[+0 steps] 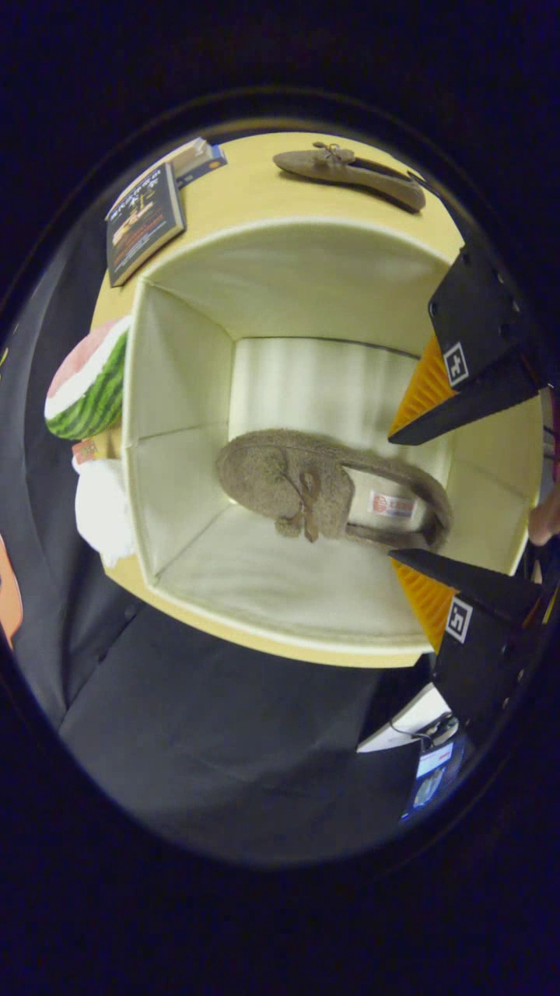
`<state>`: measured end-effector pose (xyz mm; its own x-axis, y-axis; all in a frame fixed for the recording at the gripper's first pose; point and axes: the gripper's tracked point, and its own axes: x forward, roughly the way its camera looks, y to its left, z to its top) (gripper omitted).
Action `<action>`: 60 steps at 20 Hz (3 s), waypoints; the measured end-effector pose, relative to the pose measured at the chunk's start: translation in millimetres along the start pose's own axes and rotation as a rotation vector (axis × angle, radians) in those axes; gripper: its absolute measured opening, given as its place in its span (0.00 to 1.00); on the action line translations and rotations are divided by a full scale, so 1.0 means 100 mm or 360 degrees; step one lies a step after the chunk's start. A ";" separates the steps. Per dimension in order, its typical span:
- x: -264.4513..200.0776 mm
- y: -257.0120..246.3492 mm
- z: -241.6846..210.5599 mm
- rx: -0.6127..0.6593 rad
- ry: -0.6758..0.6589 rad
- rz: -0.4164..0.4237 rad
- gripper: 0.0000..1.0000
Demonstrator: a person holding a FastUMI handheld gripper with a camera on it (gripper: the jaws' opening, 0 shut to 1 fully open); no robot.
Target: Open the storage box then place both shoes into the box .Put the left shoe in first, then the right shoe, with the right side of both shoes facing outward in a uniform manner.
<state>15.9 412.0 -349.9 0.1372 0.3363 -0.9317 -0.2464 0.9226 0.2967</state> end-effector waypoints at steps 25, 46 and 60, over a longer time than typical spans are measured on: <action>-1.32 -4.01 -0.29 0.0143 -0.0156 -0.0380 0.96; -0.66 -4.68 -0.64 0.0637 0.0078 -0.0221 0.01; -1.71 -3.42 -0.24 0.0554 -0.0063 -0.0008 0.00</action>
<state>53.8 34.7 -297.3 0.1764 0.3326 -0.9264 0.0951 0.9310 0.3523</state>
